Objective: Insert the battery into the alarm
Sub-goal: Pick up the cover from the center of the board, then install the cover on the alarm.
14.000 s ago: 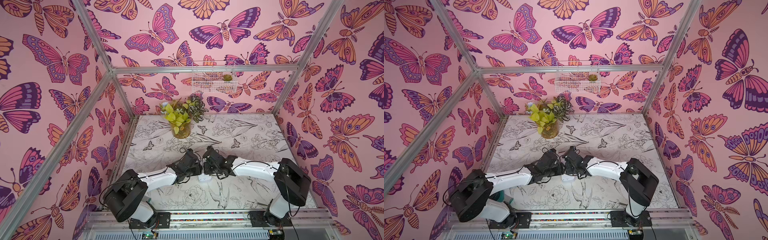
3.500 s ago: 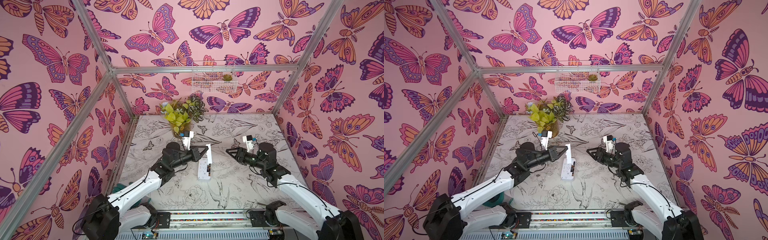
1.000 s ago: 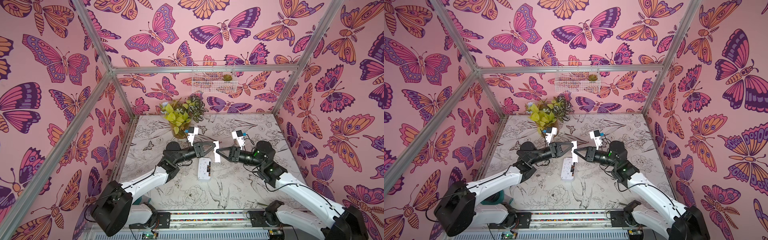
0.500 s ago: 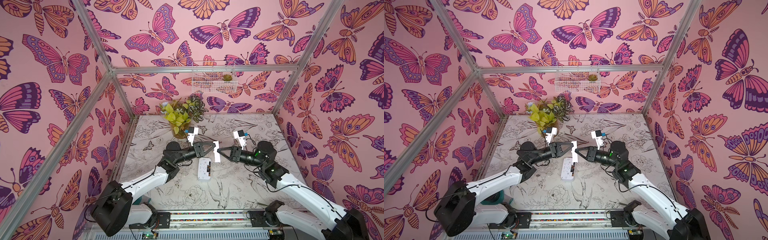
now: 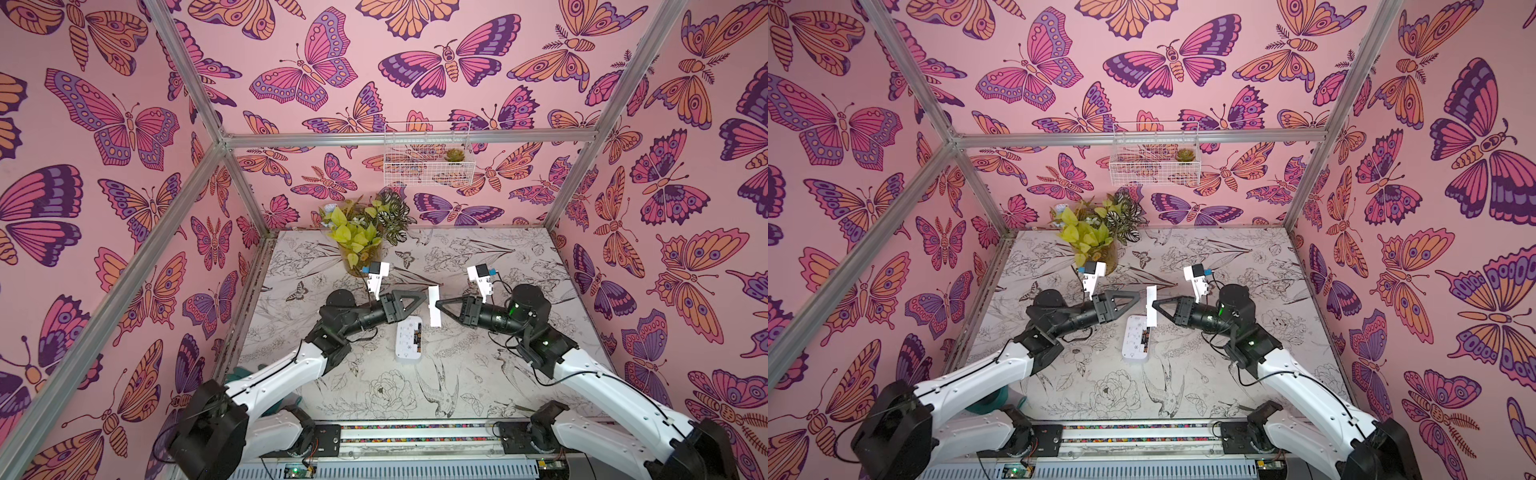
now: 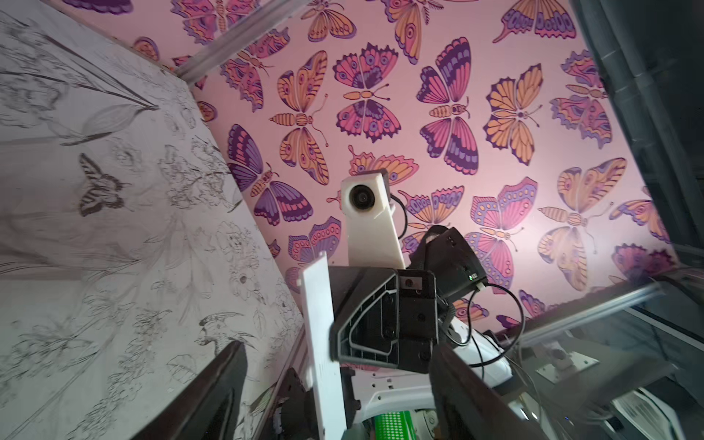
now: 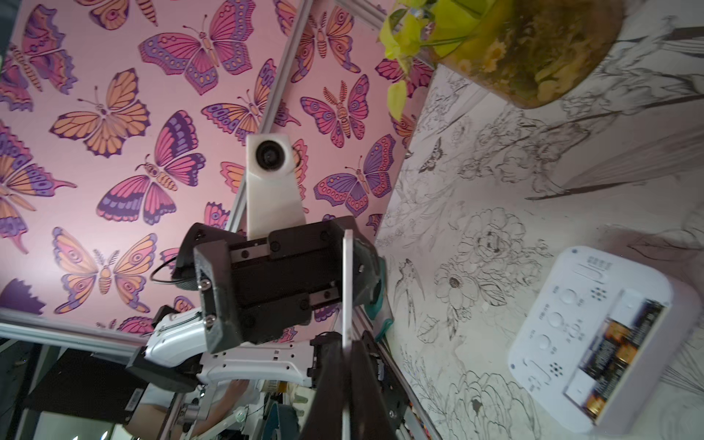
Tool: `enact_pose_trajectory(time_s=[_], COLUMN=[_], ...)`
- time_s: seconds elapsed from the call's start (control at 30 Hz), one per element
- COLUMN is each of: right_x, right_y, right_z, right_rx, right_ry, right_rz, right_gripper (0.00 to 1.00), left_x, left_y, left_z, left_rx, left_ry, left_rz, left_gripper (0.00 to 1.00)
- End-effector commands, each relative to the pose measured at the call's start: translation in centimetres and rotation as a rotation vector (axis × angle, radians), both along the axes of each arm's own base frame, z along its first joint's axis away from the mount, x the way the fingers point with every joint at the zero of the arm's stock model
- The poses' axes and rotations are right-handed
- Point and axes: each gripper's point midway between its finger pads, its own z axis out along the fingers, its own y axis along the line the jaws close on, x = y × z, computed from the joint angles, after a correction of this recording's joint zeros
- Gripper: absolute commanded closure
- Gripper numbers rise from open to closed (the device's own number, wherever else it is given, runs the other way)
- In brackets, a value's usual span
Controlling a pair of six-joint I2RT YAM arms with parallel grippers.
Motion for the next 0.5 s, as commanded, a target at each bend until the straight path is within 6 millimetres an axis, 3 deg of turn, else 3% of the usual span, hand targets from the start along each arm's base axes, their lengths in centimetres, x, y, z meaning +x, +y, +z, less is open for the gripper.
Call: enact_pose_trajectory(time_s=[0.0,0.1,0.2,0.37,0.47], right_x=[0.3,0.4,0.6,1.3,1.6], right_y=[-2.1,-2.8,-2.8,-1.9,-1.3], right_z=[-6.6,-9.8,-12.0,-13.2,-13.4], right_rx=[-0.104,-0.099,-0.111,-0.120,-0.117], right_ry=[0.109,0.175,0.209,0.216,0.210], right_rz=[-0.136,-0.196,-0.224,-0.223,-0.210], right_gripper=[1.00,1.00,1.00,1.00,1.00], left_x=[0.9,0.6,-0.2,-0.6,-0.6], left_y=[4.2,6.6,7.1,5.6,4.5], left_z=[-10.2,-15.2,-19.2,-23.0,-23.8], left_rx=[0.379,0.504,0.575,0.579,0.549], left_ry=[0.125,0.210,0.302,0.384,0.406], left_rz=[0.203,0.288,0.278,0.226,0.201], left_gripper=[0.23,0.23,0.25,0.39,0.46])
